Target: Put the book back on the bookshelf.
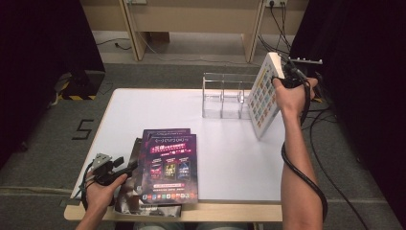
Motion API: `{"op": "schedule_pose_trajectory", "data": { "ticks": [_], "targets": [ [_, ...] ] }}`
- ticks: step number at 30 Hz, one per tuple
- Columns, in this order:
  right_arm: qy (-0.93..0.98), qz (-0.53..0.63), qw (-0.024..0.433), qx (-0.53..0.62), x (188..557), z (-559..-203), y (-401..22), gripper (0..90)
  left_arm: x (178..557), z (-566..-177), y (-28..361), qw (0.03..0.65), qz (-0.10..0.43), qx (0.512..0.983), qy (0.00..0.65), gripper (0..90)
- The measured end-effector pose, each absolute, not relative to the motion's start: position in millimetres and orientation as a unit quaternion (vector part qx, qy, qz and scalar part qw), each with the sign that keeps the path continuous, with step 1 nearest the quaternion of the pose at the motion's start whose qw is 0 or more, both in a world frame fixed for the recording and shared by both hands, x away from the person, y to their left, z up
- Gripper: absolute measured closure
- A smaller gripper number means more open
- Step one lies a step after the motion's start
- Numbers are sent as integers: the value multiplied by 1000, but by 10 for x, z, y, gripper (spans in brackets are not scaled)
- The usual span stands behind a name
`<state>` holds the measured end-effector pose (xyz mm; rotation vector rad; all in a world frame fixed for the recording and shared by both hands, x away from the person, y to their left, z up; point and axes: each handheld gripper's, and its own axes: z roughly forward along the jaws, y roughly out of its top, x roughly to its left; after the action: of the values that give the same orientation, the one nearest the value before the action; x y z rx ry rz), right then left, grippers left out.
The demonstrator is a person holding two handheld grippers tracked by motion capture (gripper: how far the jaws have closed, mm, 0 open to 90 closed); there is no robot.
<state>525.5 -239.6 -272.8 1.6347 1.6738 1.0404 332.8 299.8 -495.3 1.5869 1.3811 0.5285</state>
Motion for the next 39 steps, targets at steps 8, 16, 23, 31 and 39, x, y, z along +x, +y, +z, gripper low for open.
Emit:
{"op": "schedule_pose_trajectory", "data": {
  "ticks": [8, 16, 23, 31, 39],
  "targets": [
    [617, 399, 294, 611, 5336, -2652, -2315, 746, 3330, -4947, 3002, 469, 212, 647, 562, 334],
    [612, 402, 302, 610, 5453, -2675, -2218, 746, 3324, -4936, 3021, 471, 214, 644, 564, 334],
    [608, 407, 309, 608, 5525, -2716, -2176, 746, 3324, -4934, 3021, 472, 214, 644, 563, 334],
    [603, 406, 317, 609, 5583, -2741, -2155, 746, 3323, -4931, 3022, 472, 214, 644, 564, 334],
    [599, 405, 321, 612, 5649, -2754, -2143, 746, 3325, -4929, 3023, 472, 215, 643, 563, 336]
  ]
}}
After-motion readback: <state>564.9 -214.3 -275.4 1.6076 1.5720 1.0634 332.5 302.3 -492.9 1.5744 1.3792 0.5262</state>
